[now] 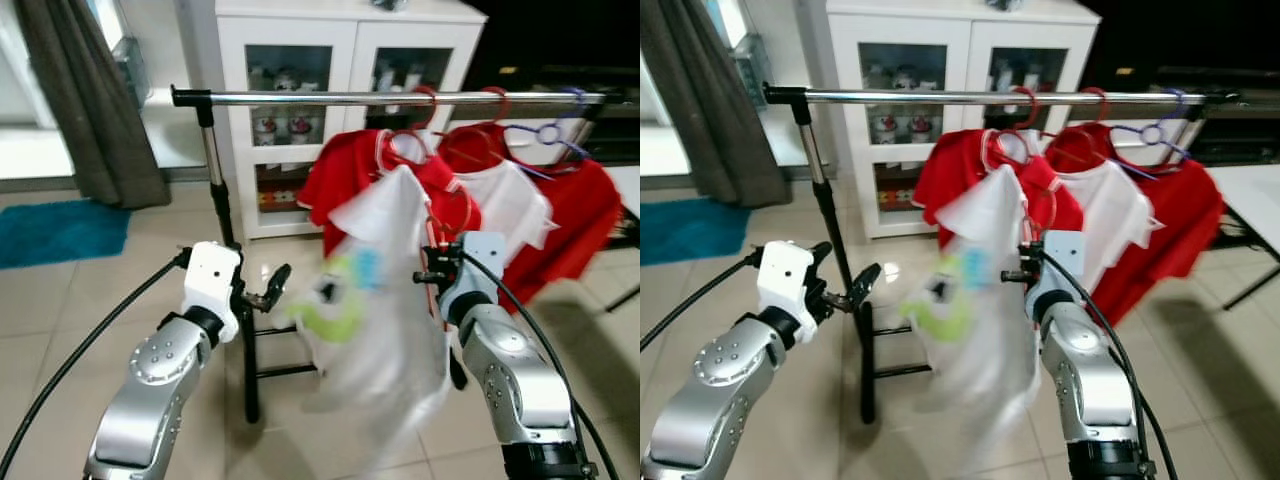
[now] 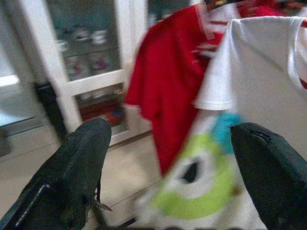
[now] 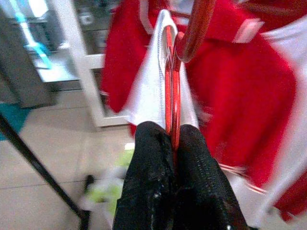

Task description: Hang hanger

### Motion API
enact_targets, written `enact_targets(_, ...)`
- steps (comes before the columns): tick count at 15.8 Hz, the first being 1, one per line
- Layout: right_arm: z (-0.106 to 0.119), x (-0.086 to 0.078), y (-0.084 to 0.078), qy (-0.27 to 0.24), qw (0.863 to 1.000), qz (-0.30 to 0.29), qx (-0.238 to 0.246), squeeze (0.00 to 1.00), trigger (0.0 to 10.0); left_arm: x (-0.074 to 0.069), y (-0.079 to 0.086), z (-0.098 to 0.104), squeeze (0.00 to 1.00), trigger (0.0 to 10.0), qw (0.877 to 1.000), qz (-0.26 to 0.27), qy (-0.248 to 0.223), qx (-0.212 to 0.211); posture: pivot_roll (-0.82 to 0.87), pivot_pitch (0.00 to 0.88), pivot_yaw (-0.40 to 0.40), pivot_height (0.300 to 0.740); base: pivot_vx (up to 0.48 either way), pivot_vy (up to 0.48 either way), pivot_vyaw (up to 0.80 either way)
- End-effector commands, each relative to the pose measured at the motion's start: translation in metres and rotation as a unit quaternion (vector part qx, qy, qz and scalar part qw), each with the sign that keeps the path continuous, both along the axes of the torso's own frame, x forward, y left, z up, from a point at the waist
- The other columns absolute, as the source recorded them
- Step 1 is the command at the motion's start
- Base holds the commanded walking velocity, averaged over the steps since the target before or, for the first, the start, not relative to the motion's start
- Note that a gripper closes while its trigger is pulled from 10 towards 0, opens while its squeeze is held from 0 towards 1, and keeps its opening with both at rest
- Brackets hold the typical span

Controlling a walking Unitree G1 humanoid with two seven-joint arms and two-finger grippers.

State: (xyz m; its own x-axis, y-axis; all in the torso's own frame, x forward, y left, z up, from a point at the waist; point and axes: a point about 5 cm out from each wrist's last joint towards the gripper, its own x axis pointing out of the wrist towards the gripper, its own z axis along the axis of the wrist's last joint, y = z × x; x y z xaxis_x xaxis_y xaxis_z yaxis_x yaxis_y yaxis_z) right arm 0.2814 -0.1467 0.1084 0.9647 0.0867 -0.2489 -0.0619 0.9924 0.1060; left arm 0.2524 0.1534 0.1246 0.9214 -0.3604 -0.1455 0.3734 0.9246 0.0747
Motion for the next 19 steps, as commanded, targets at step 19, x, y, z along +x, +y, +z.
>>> enact_targets(19, 0.045, 0.040, 0.042, -0.081, 0.993, 0.088, -0.021, 0.00, 10.0, -0.013, -0.016, 0.016, 0.00, 10.0, 0.983, -0.174, -0.005, 0.049, 0.06, 0.000, -0.063, 0.740, 0.208, 0.000, 0.08)
